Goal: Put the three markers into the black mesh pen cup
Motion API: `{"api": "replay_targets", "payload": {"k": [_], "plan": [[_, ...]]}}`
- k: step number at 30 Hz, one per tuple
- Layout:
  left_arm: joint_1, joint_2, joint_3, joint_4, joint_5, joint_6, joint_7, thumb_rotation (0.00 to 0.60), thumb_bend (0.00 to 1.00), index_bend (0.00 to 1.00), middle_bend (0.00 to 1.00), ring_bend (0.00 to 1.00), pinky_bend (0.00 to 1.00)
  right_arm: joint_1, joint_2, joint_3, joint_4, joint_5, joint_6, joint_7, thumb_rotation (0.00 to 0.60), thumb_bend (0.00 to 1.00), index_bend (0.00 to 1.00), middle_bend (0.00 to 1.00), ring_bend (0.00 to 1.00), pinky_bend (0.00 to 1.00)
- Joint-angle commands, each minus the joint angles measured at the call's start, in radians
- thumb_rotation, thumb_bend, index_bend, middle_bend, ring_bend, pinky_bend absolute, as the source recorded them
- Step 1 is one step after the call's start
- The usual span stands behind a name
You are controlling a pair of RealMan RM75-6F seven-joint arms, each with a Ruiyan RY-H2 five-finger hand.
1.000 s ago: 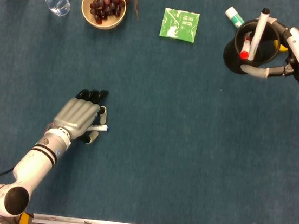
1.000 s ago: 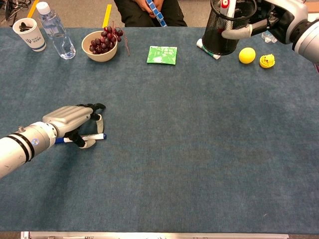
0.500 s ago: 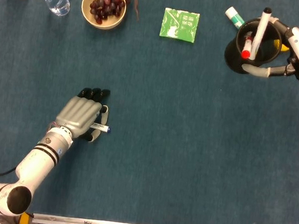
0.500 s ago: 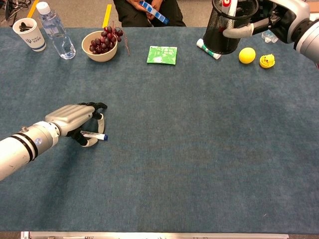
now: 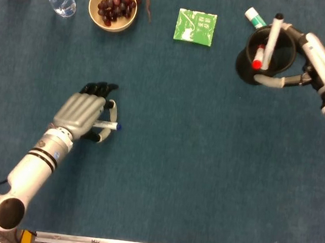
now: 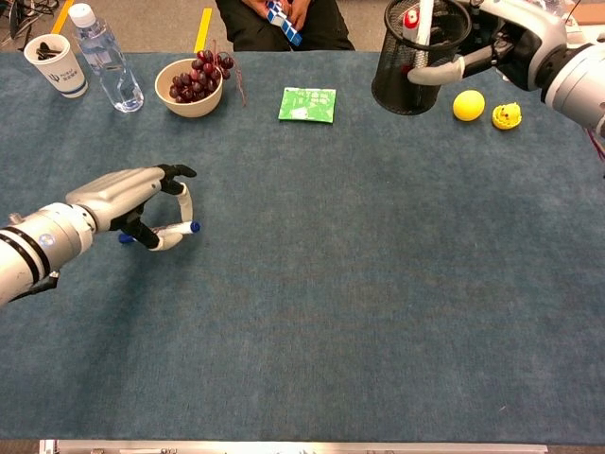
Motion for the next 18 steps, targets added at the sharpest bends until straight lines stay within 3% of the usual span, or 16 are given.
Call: {"api": "replay_targets", "payload": {"k": [1, 18], "plan": [[0.014, 0.051, -0.039, -0.041, 0.025, 0.005, -0.066, 0.6, 0.35, 0.54, 0.08, 0.0, 0.05, 0.012, -0.018, -0.004, 0.0, -0.002, -0.012, -0.008, 0.6, 0.36, 0.55, 0.45, 0.34, 0.29], [0.081, 0.337, -0.248, -0.233, 0.031, 0.018, -0.426, 0.6, 0.35, 0.55, 0.08, 0.0, 0.06, 0.117, -0.222, -0.027, 0.051, -0.019, -0.097, -0.042, 0.6, 0.36, 0.55, 0.45, 0.34, 0.29]]}}
